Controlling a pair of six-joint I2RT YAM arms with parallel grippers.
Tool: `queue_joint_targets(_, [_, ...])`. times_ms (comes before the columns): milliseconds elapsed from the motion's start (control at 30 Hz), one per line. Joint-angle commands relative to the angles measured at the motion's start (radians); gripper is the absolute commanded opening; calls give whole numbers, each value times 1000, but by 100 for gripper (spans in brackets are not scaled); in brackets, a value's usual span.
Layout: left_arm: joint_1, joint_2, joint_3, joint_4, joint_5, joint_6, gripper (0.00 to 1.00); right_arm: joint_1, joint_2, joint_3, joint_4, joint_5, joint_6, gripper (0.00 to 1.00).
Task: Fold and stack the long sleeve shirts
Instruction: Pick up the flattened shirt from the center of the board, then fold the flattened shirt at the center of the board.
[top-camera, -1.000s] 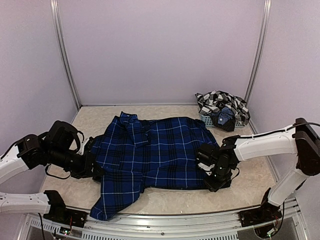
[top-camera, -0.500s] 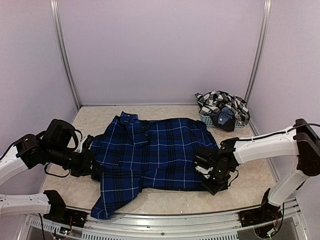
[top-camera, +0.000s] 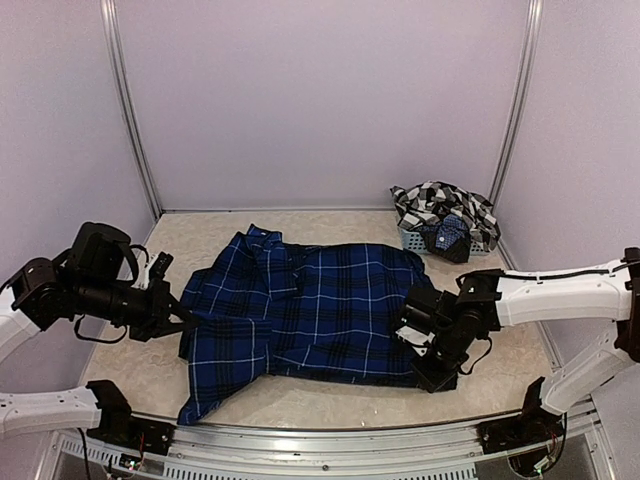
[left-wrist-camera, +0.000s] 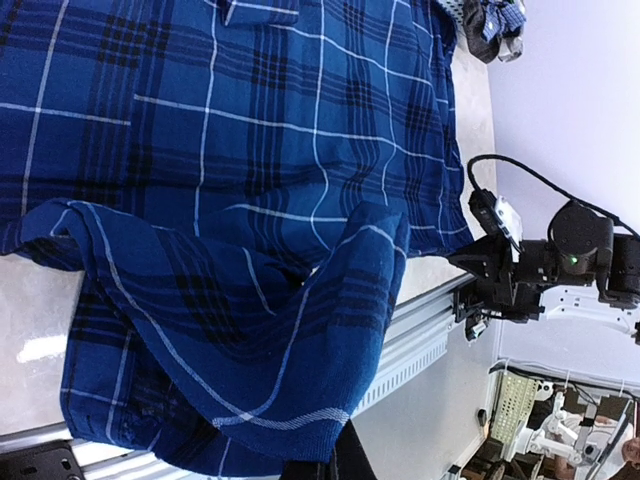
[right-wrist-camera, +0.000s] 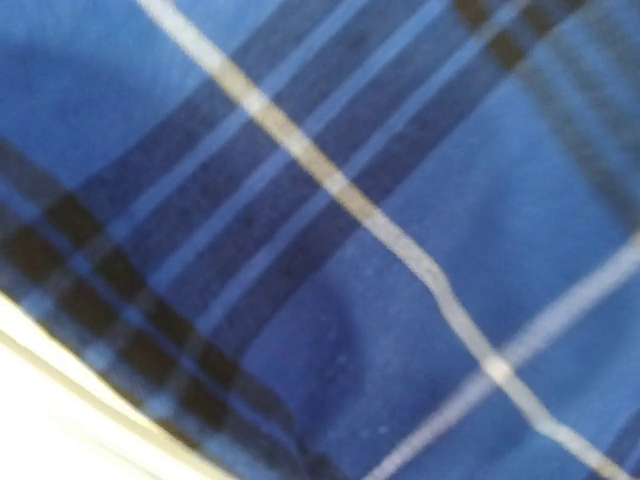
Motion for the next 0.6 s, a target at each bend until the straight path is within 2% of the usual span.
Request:
queue_joint_targets(0, [80,42,30,116,4,34,0,-67,5,68,-21,3,-12,0])
queue_joint_targets(300, [397,59,-66,253,156,132,0,-263,137,186,9,42,-202,0])
queue_joint_targets(567, [451,172,-76,419,146,173,0,-333,318,351,4,60,-328,0])
